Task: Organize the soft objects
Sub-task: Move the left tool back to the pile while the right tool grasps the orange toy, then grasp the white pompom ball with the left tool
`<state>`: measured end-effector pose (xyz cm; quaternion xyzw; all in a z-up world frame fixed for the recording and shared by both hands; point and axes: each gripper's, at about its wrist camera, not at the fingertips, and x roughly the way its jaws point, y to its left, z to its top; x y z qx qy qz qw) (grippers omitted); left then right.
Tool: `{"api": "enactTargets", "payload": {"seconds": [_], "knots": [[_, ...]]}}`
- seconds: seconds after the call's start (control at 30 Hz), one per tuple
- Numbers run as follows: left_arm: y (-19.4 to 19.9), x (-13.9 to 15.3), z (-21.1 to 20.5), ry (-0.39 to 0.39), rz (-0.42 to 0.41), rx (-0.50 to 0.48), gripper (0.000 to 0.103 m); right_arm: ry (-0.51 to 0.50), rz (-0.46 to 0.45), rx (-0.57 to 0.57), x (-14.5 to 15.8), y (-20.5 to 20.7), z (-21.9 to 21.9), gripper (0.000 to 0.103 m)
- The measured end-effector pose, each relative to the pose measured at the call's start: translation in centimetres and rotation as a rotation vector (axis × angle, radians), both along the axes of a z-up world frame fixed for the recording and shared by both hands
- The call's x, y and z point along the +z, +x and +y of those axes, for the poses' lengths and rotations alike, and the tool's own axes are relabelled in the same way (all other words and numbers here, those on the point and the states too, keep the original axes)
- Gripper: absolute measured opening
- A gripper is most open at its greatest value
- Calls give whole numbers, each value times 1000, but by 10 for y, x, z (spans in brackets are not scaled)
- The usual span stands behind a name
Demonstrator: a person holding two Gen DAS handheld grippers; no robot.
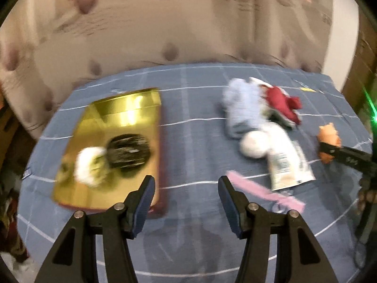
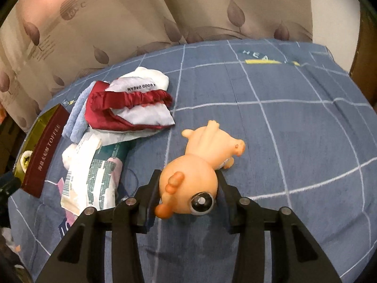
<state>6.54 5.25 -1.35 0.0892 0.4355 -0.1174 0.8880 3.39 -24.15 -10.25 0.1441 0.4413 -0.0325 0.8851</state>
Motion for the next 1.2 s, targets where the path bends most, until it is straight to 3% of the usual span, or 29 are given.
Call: {"api": "enactTargets", "payload": {"seconds": [0.17, 0.57, 0.93, 0.97, 1.07, 1.13, 1.2], "knots": [[23, -6, -39, -71, 101, -51, 57, -3, -3, 5, -1, 0, 1, 41], [75, -28, -84, -216, 295, 38, 57, -38, 41, 27, -8, 5, 7, 42], [91, -42, -94, -251, 304, 64, 57, -16, 47, 20, -8, 4, 5, 42], [91, -42, -93, -258, 301, 62, 56, -14, 47, 19, -8, 4, 5, 42], [90, -43, -88, -289, 310, 49, 32, -5, 47, 16, -8, 4, 3, 42], [89, -43, -86, -305, 321, 45, 31, -2, 48, 15, -8, 4, 3, 42], [89, -43, -85, -291, 312, 50, 23, 1, 48, 14, -8, 4, 3, 42]]}}
